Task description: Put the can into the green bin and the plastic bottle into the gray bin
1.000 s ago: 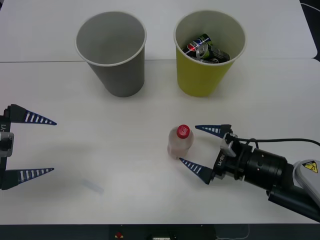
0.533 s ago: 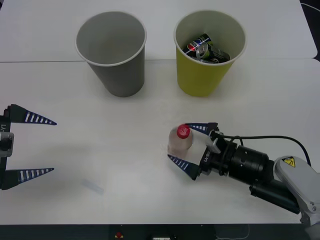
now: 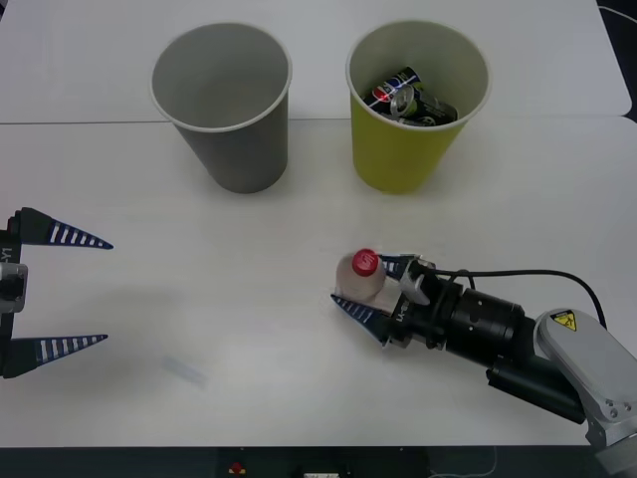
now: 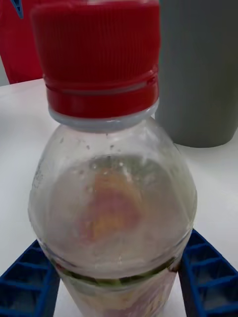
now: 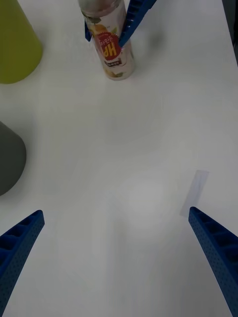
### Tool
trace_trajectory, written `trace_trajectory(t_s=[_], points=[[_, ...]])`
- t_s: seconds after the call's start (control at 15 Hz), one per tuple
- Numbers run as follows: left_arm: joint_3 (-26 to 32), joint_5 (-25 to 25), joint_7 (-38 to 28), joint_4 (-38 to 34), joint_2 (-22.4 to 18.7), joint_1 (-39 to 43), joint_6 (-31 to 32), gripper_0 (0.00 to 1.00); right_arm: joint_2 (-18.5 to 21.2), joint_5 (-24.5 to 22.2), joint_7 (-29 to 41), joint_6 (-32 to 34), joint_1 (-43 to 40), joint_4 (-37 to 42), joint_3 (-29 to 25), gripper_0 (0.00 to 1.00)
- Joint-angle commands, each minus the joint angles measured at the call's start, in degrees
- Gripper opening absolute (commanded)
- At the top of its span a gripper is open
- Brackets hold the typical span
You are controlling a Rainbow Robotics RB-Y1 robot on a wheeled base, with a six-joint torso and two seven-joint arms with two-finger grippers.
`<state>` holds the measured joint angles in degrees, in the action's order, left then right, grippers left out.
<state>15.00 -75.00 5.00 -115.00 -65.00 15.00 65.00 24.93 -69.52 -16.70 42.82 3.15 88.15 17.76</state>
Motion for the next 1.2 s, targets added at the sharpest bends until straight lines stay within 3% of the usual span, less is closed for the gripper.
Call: trace_trajectory(t_s=[0.07,0.53,1.0,1.2], points=[[0.00,0.00,0.00,0.00,0.00,0.00,0.00,1.00,-0.06,0.00,0.09,0.07,-0.08,0.01,0.00,0.00],[0.00,0.00,0.00,0.00,0.00,0.00,0.00,1.00,2.05,0.35,2.28,0.86,0.54,1.94,0.00,0.00],[0.00,0.00,0.00,0.00,0.00,0.00,0.00,1.00,11.81,-0.27,23.91,0.86,-1.39,15.48,-0.09,0.00],[0.00,0.00,0.00,0.00,0.00,0.00,0.00,1.00,15.50,-6.24,36.30,0.95,-2.54,22.68,-3.17,0.00]])
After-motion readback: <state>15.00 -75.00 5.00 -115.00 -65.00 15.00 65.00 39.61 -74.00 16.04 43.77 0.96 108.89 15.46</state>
